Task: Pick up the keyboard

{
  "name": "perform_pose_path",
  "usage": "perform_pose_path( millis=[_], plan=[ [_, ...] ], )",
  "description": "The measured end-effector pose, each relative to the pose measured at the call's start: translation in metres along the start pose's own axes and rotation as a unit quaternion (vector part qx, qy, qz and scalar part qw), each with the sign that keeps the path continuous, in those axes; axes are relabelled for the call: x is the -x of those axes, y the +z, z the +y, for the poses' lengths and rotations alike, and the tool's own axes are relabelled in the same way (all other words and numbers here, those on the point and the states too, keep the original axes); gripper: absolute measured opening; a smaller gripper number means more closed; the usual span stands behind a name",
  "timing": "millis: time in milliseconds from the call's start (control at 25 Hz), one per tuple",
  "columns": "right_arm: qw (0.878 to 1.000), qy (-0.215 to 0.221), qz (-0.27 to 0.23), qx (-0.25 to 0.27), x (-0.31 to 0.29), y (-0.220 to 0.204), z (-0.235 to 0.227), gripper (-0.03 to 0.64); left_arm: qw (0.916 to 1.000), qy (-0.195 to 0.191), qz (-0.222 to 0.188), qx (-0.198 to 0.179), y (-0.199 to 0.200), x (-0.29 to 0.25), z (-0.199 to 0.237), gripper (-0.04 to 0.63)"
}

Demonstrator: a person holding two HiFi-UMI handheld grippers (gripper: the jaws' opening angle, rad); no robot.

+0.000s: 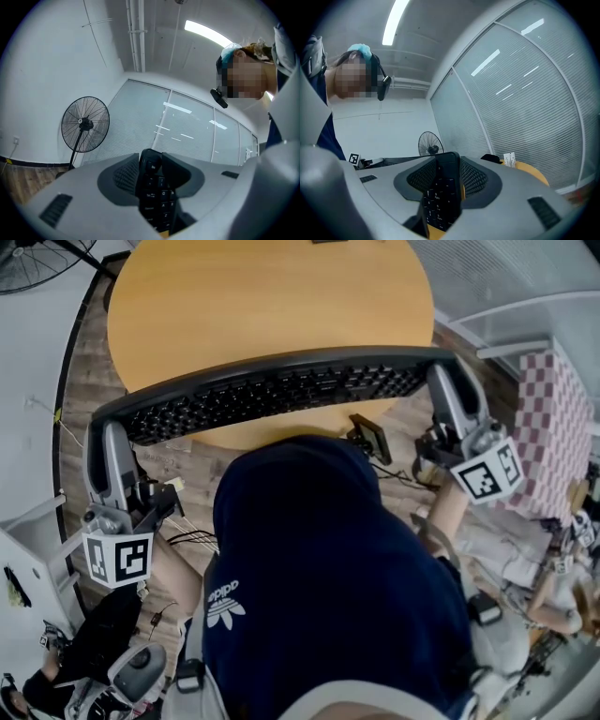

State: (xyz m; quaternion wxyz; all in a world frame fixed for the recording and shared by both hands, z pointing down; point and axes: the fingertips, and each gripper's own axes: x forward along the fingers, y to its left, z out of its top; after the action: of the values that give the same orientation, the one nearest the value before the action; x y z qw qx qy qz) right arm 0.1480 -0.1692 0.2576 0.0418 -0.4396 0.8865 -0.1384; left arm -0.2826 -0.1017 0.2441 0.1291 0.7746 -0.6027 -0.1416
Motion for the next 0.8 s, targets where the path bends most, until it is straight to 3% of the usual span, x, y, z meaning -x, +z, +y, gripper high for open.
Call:
perform_pose_path(
  millis=[800],
  plan=[
    [1.0, -0.007, -0.003, 0.016, -0.0005, 0.0017, 0.0013, 0.152, 1.0, -0.003, 0.0, 0.0, -0.0036, -0.0015, 0.0012, 0.141]
  ],
)
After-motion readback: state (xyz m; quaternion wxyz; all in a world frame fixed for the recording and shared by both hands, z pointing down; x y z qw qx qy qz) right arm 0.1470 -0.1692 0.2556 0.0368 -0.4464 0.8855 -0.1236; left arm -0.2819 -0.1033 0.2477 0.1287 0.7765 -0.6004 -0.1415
